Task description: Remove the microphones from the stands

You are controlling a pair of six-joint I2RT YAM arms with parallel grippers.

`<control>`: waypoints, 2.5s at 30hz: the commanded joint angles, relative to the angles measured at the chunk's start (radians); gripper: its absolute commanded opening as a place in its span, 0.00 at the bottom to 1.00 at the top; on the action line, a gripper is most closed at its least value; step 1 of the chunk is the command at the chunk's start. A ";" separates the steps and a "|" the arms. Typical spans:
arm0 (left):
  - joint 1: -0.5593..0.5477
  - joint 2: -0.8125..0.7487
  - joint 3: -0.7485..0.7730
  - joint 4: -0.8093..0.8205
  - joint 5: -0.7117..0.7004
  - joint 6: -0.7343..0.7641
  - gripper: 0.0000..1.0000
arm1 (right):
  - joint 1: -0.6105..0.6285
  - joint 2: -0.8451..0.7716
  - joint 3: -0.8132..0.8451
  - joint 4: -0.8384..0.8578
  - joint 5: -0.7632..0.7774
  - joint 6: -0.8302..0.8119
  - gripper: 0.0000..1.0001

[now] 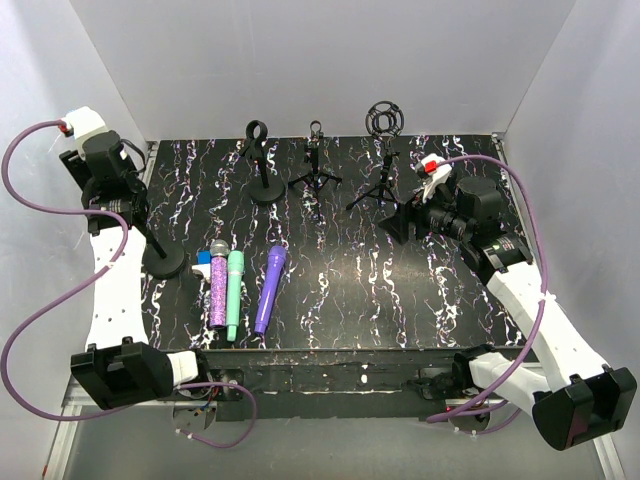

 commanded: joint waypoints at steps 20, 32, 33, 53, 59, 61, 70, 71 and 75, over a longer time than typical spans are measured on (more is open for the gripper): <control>-0.003 0.083 0.053 0.069 0.453 -0.095 0.00 | 0.002 -0.091 -0.039 0.018 0.037 -0.090 0.79; -0.041 0.094 0.033 0.163 0.734 -0.087 0.00 | 0.000 -0.111 -0.067 0.031 0.037 -0.098 0.79; -0.043 0.094 0.035 0.160 0.736 -0.087 0.00 | 0.000 -0.112 -0.070 0.031 0.037 -0.098 0.79; -0.060 0.143 0.110 0.215 1.214 -0.101 0.00 | 0.000 -0.112 -0.096 0.074 0.026 -0.102 0.78; -0.070 0.183 0.125 0.260 1.398 -0.128 0.00 | 0.000 -0.118 -0.099 0.074 0.031 -0.111 0.78; -0.083 0.192 0.136 0.275 1.426 -0.148 0.00 | 0.000 -0.126 -0.099 0.062 0.026 -0.114 0.78; -0.179 0.240 0.188 0.283 1.544 -0.119 0.00 | -0.001 -0.138 -0.097 0.028 0.013 -0.134 0.78; -0.223 0.246 0.192 0.283 1.550 -0.116 0.00 | -0.001 -0.135 -0.096 0.028 0.006 -0.134 0.78; -0.300 0.269 0.211 0.286 1.569 -0.082 0.00 | -0.001 -0.129 -0.087 0.025 0.002 -0.137 0.78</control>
